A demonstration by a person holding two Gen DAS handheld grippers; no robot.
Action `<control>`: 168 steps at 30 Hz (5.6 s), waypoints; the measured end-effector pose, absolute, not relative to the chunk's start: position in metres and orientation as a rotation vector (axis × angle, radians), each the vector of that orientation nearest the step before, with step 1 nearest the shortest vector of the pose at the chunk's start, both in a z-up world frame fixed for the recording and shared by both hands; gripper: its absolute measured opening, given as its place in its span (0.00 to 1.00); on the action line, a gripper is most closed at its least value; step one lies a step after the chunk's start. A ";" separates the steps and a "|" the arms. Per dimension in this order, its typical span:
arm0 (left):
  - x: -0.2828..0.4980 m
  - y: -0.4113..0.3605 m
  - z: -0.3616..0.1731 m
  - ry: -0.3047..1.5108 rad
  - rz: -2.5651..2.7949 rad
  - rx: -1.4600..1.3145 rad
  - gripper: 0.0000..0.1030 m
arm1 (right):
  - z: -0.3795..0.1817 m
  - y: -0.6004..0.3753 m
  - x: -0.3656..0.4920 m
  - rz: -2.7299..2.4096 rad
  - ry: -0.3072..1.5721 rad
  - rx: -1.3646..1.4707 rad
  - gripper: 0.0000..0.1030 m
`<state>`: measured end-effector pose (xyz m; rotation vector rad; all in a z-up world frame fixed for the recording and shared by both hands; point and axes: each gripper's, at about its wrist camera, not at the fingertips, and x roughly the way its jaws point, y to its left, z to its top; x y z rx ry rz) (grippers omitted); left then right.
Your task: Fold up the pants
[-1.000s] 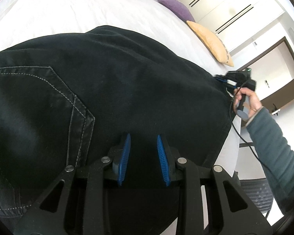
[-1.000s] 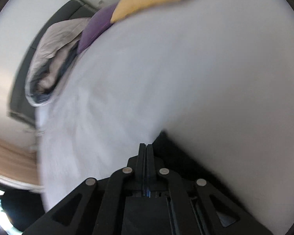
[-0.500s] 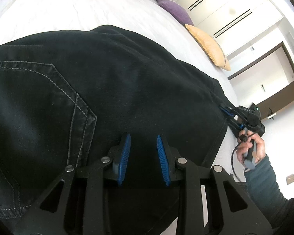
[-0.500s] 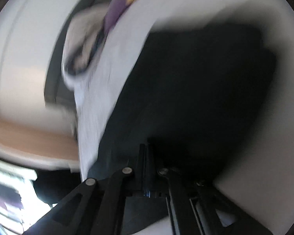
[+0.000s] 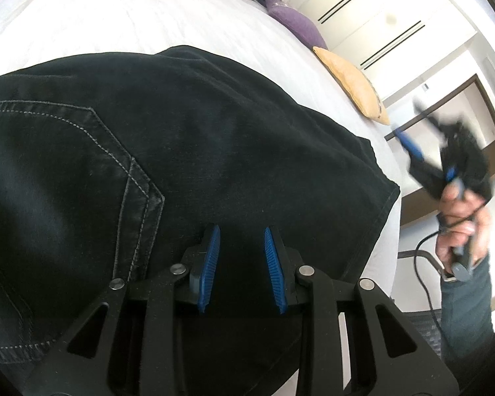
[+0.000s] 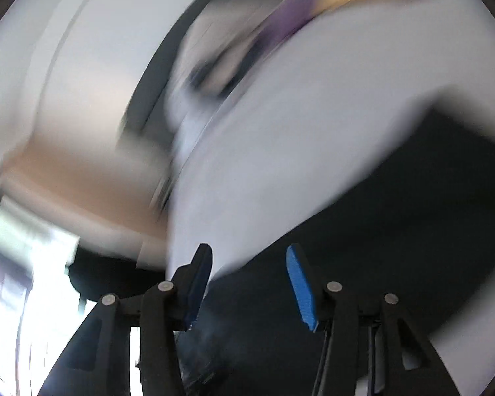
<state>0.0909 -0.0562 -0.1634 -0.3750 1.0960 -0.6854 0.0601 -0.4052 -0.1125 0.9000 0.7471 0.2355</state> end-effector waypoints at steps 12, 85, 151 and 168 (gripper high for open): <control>0.078 -0.031 -0.172 1.052 -0.690 -0.469 0.27 | -0.261 -0.231 0.204 0.527 1.255 0.893 0.00; 0.117 -0.128 -0.193 1.128 -0.775 -0.708 0.27 | -0.187 -0.604 -0.132 -0.257 0.514 1.320 0.75; 0.161 -0.102 -0.213 1.318 -0.748 -0.848 0.18 | -0.134 -0.230 -0.088 0.016 0.771 -0.336 0.11; 0.195 -0.047 -0.142 1.268 -0.750 -0.346 0.06 | -0.146 -0.128 -0.104 0.188 0.748 -0.535 0.11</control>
